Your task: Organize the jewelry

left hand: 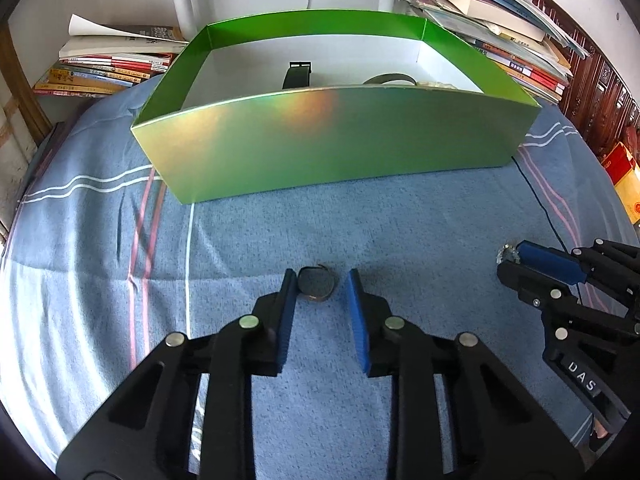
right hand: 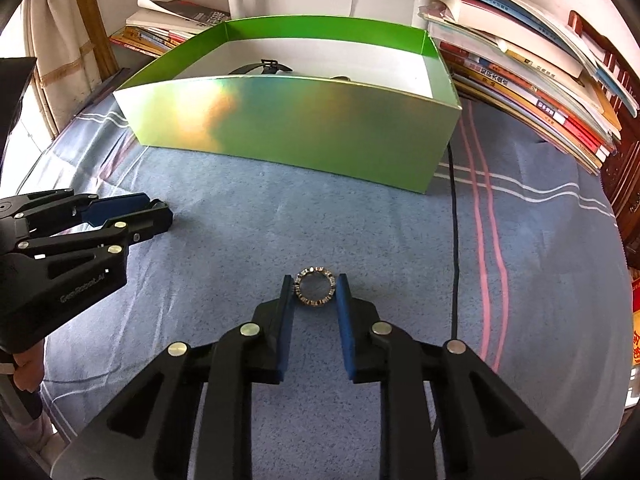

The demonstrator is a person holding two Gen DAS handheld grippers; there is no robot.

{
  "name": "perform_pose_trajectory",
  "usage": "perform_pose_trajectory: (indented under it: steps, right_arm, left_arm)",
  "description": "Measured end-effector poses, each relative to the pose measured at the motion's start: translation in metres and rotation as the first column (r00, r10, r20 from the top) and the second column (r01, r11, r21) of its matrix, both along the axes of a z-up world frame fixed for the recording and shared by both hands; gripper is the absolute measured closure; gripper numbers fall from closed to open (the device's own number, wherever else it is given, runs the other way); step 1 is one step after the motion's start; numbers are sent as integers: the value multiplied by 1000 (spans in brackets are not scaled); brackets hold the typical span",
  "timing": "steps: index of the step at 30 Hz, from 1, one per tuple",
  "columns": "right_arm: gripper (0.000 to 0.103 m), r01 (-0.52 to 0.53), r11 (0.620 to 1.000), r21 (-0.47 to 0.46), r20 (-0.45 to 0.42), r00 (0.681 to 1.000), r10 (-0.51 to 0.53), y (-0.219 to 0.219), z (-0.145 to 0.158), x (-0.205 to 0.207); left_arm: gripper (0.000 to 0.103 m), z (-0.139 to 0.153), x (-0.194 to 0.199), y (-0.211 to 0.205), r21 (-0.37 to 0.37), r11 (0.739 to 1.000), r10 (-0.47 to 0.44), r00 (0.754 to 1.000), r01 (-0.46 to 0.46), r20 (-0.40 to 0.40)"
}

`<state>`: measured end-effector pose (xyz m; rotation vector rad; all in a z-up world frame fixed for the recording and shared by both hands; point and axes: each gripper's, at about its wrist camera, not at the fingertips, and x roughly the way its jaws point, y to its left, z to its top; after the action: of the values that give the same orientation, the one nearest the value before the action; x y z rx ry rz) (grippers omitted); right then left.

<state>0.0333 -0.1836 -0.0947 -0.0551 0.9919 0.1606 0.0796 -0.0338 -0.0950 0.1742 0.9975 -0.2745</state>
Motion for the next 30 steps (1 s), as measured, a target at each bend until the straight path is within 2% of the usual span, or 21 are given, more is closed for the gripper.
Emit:
perform_pose_trajectory:
  steps: [7,8,9,11,12,15,26,30]
  right_arm:
    - [82,-44,999,32,-20,999,44,5,2,-11]
    - [78,-42,998,37,-18,999,42,4,3,-13]
    - [68,-36,999,41,-20,999,37,3,3,-15]
    - [57,-27,999,44,-14,1000,28,-1,6,-20]
    - [57,-26,999,42,-12,1000,26,-1,6,-22]
    - [57,-20,999,39,-19,1000,21,-2,4,-24]
    - [58,-8,1000,7,3,1000,8,5,1,-12]
    - [61,-4,1000,-4,15,1000,4,8,0,-8]
  left_arm:
    - [78,0,-23,-1,-14,1000,-28,1000,28,-12]
    - [78,1,-28,0,-18,999,-31,999,31,-16]
    - [78,1,-31,2,-19,999,-27,999,27,-18]
    - [75,1,-35,8,-23,1000,-14,1000,14,-24]
    - [70,1,-36,11,-23,1000,-5,1000,4,-24]
    - [65,1,-37,20,-24,1000,20,999,-21,-25]
    - [65,0,-8,9,-24,999,36,999,-36,-10]
    - [66,-1,-3,4,-18,999,36,999,-36,0]
